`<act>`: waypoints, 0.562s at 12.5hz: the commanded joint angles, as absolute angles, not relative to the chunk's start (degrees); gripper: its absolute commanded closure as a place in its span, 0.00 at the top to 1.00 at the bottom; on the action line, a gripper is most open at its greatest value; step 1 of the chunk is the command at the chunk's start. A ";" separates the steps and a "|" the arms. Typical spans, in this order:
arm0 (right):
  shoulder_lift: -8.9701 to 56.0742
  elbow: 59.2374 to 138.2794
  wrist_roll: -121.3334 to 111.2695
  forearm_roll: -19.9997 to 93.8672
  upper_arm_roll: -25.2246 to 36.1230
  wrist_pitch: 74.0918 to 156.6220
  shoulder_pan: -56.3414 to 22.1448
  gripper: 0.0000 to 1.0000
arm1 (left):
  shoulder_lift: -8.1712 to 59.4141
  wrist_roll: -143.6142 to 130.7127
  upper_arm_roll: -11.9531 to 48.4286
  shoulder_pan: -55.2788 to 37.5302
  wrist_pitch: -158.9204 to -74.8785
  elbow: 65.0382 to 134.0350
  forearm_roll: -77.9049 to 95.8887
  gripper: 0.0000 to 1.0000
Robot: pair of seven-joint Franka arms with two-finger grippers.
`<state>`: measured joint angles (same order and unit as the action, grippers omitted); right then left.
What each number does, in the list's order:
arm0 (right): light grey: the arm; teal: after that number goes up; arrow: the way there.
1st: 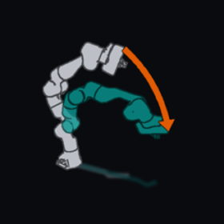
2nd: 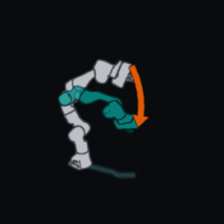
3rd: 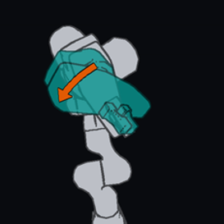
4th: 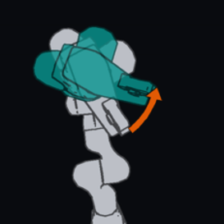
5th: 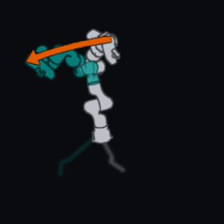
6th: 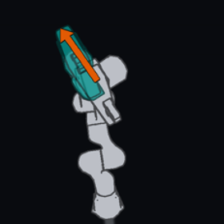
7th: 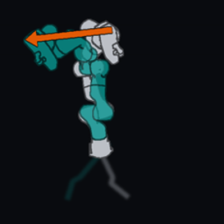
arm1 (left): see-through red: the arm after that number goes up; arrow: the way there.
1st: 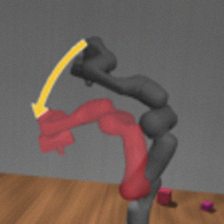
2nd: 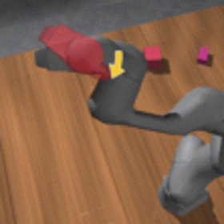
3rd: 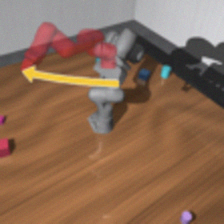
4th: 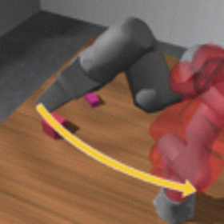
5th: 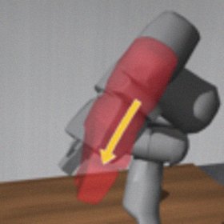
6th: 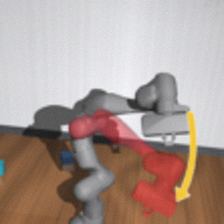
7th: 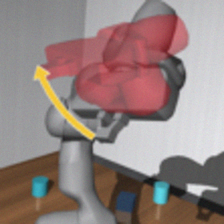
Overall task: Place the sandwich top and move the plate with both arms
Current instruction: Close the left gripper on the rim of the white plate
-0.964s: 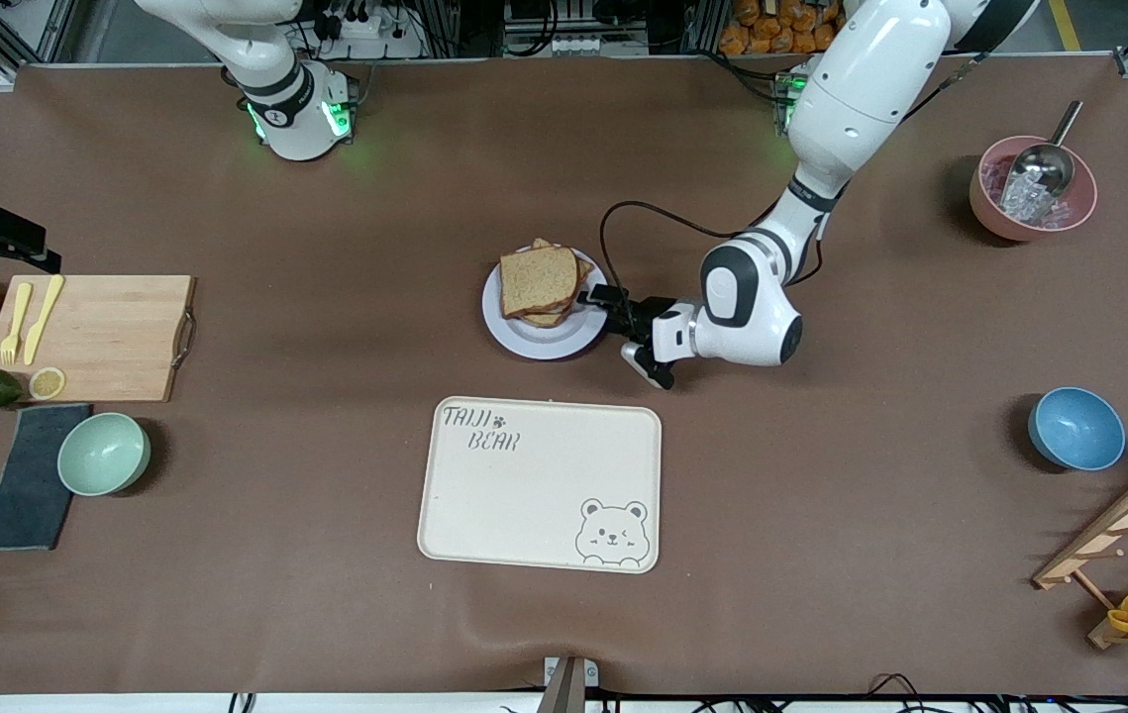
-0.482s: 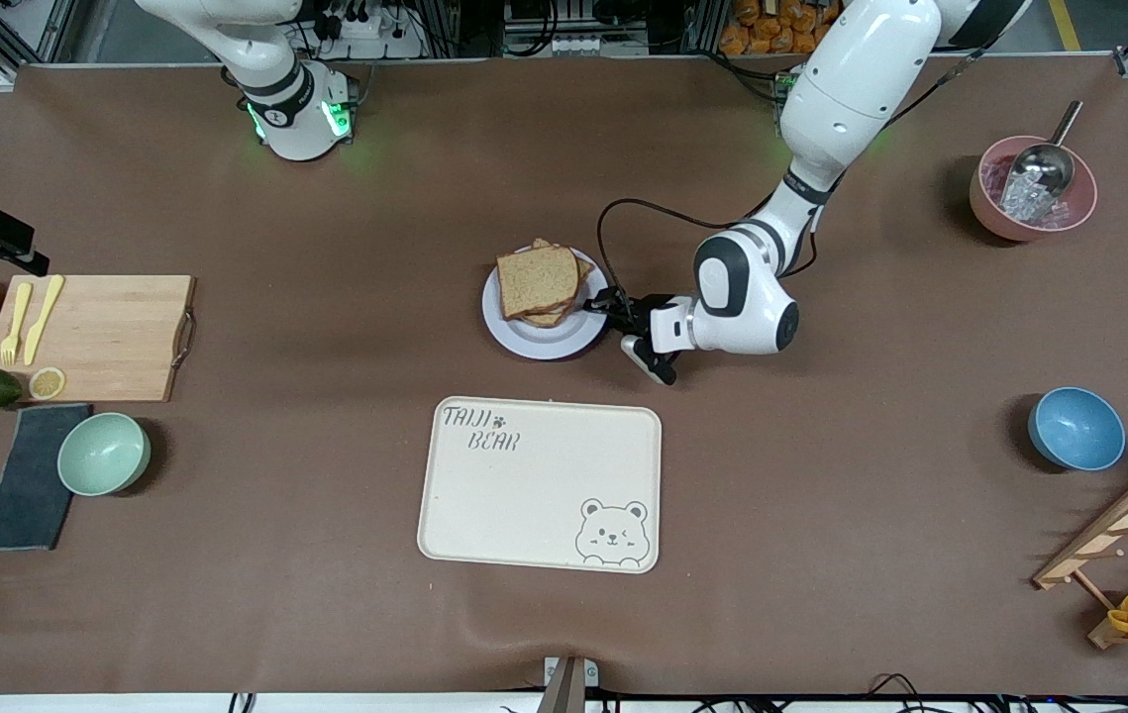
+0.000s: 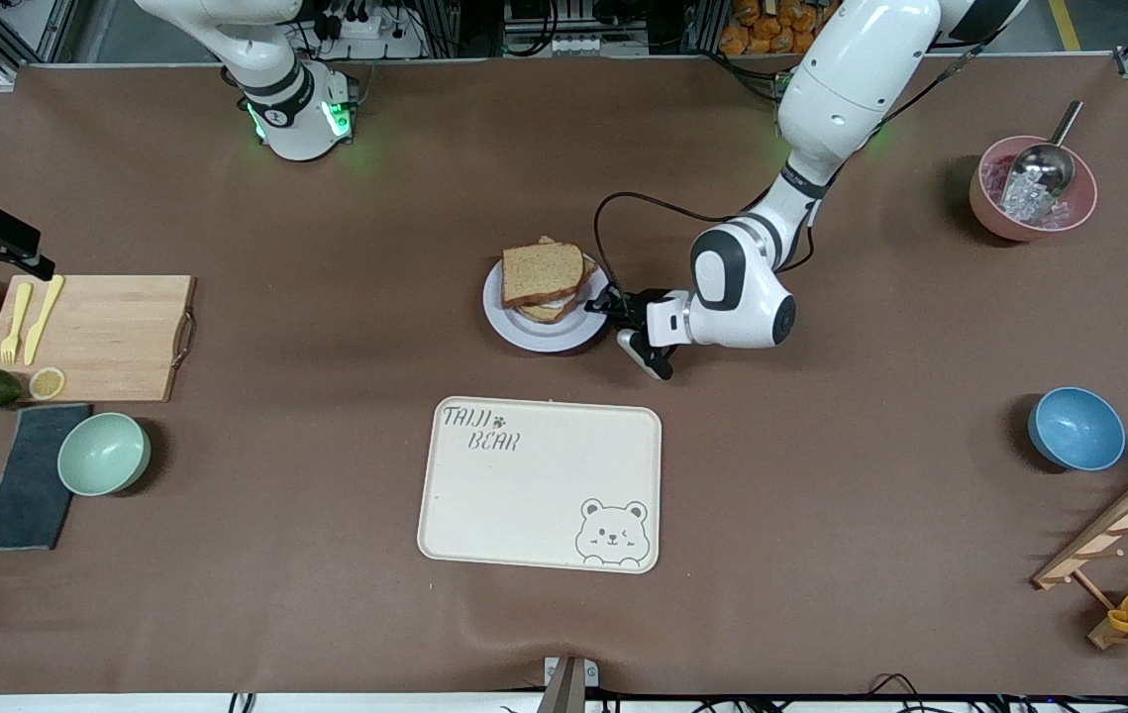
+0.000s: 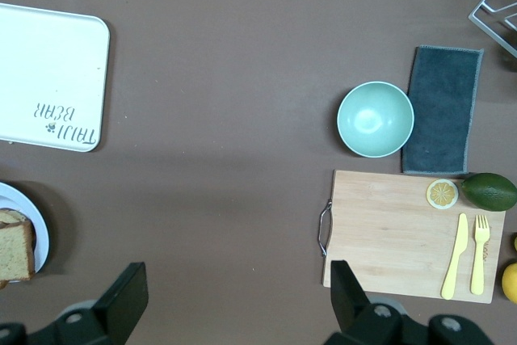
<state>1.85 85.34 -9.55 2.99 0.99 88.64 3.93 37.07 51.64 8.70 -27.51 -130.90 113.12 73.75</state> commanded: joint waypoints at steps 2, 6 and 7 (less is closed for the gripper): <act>1.05 86.31 -8.70 1.58 0.62 88.95 4.57 1.00 | 34.98 50.46 8.53 -27.33 -132.36 115.23 76.29 0.00; 1.05 86.48 -8.70 1.50 0.79 88.59 4.66 1.00 | 34.72 42.47 8.53 -26.98 -132.28 113.65 76.38 0.00; 1.23 86.57 -8.61 1.49 0.79 88.42 4.75 1.00 | 34.54 41.58 8.53 -26.90 -132.28 113.56 76.38 0.00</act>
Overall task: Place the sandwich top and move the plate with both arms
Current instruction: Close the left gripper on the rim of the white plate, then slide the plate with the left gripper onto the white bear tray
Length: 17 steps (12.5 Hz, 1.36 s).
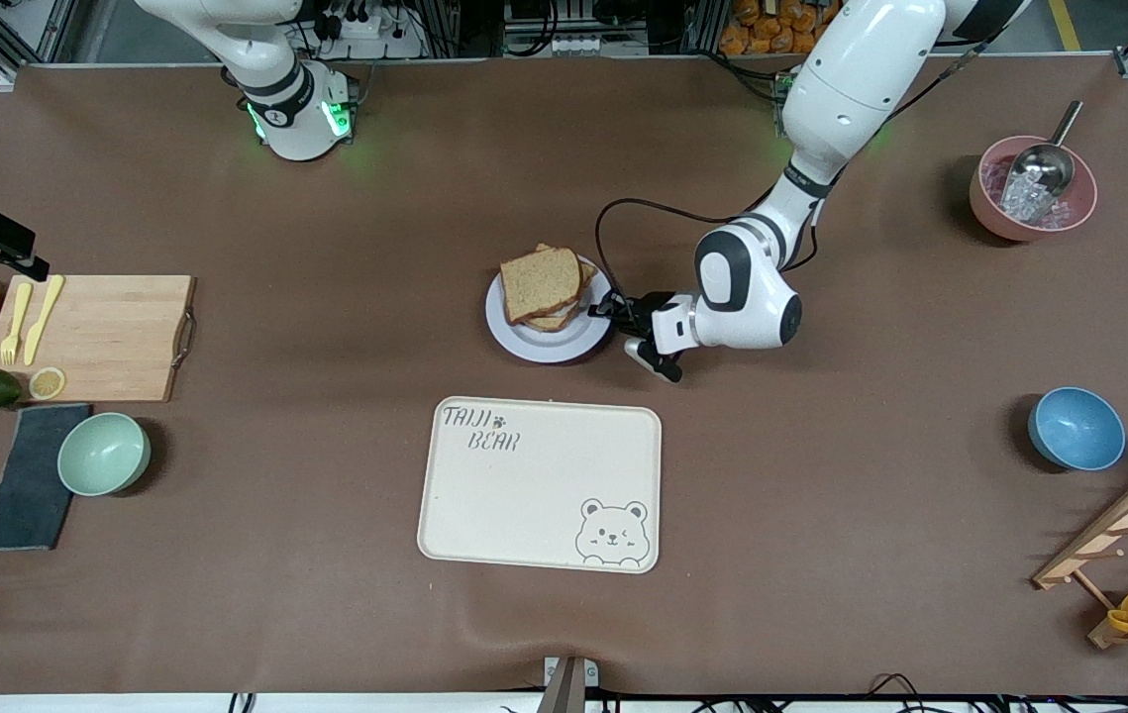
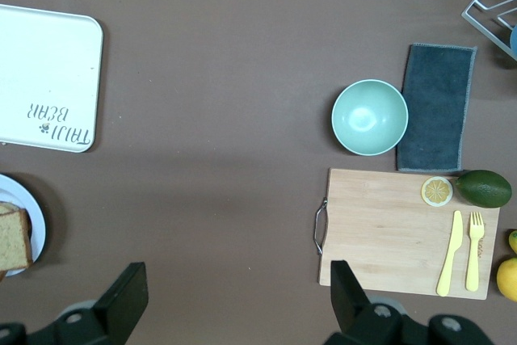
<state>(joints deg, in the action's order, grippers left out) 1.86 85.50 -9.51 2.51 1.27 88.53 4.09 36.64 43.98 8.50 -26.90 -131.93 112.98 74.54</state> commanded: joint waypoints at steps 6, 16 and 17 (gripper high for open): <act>1.58 86.57 -8.70 1.50 0.79 88.51 4.66 1.00 | 33.93 41.84 8.53 -26.10 -132.36 111.27 82.78 0.00; 1.67 86.66 -8.70 1.49 0.70 88.24 4.40 1.00 | 36.47 35.79 7.82 -23.20 -137.71 101.70 86.31 0.00; 1.67 86.66 -8.70 1.49 0.70 88.24 4.57 1.00 | 37.26 33.68 7.82 -23.38 -139.29 99.95 86.22 0.00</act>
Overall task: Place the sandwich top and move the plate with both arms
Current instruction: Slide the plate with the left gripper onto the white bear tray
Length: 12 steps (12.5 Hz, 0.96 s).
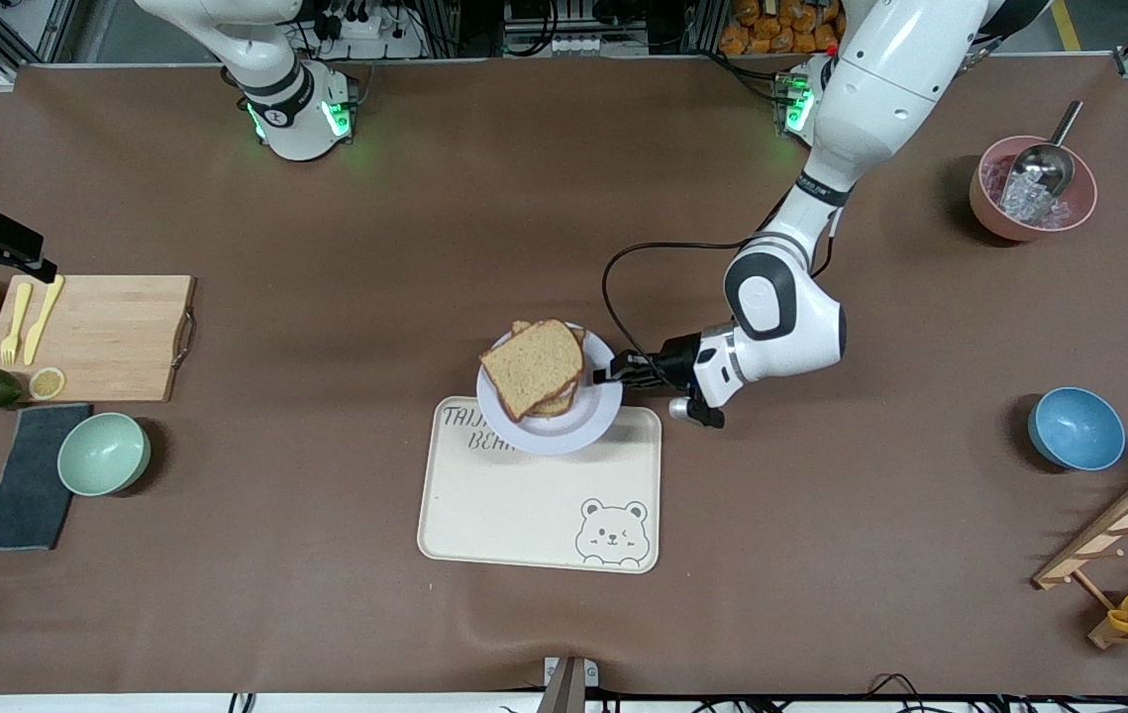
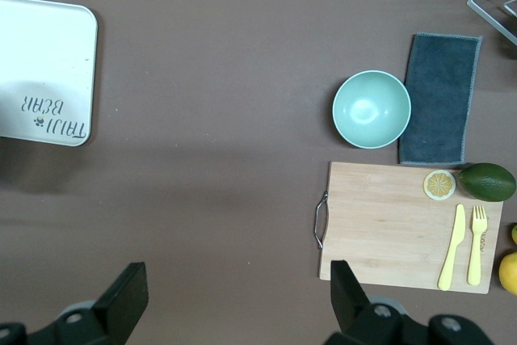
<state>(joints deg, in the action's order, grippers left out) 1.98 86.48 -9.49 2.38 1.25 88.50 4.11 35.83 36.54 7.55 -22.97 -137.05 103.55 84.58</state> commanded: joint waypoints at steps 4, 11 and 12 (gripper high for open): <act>1.58 86.66 -8.70 1.49 0.70 87.72 4.48 1.00 | 40.59 25.86 7.91 -24.43 -147.63 94.58 86.13 0.00; 1.67 86.66 -8.70 1.49 0.70 87.71 4.57 1.00 | 50.17 23.64 7.91 -25.84 -153.98 84.57 89.73 0.00; 1.67 86.66 -8.70 1.49 0.70 87.71 4.40 1.00 | 51.32 23.64 7.91 -26.01 -154.07 82.98 89.82 0.00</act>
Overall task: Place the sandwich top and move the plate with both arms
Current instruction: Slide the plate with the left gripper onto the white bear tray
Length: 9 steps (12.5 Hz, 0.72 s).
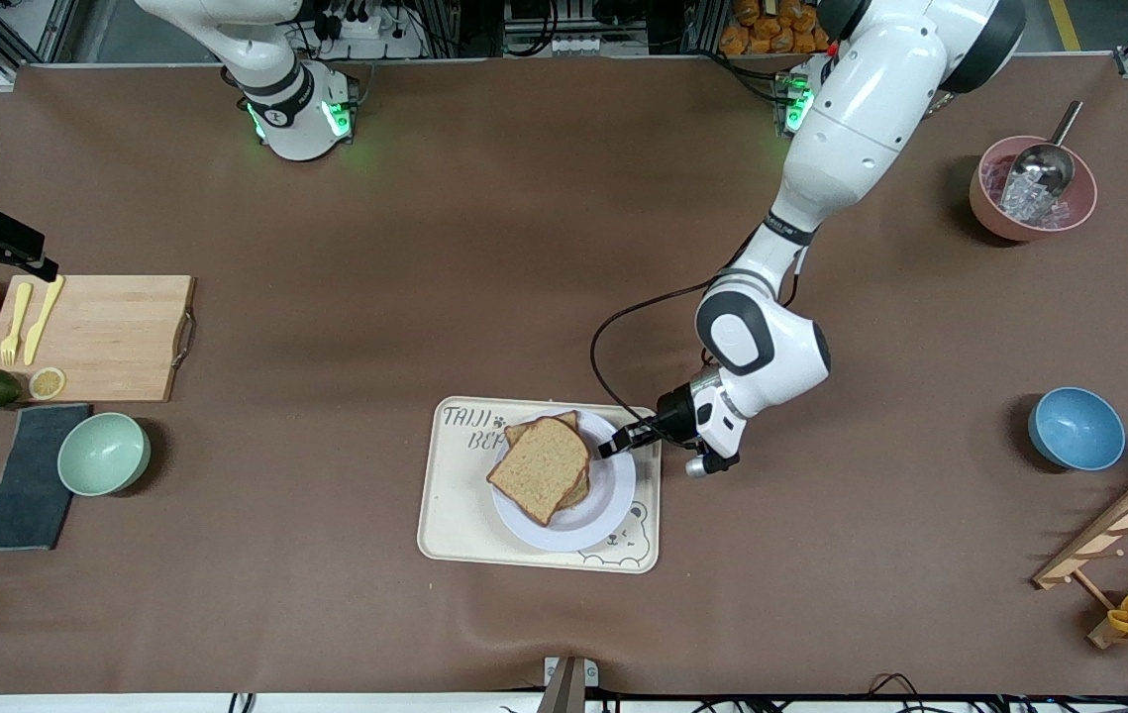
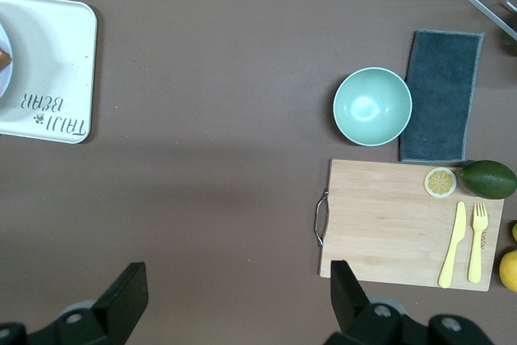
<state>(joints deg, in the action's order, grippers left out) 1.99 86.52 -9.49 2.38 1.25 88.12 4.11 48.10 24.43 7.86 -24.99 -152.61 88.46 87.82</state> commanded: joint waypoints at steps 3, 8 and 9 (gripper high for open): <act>1.76 86.66 -8.70 1.49 0.70 87.72 4.40 1.00 | 53.08 23.55 7.91 -27.33 -154.95 81.48 89.91 0.00; 1.76 86.75 -8.70 1.41 0.70 87.54 4.48 1.00 | 53.97 25.83 7.74 -28.04 -155.92 80.95 89.04 1.00; 1.84 86.75 -8.70 1.32 0.70 87.37 4.57 1.00 | 53.62 26.27 7.73 -27.86 -156.00 81.03 88.95 1.00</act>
<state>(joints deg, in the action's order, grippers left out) 2.04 86.59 -9.49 2.35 1.24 87.96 4.11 53.55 24.78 7.87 -27.81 -155.01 82.34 87.96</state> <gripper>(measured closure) 0.000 0.608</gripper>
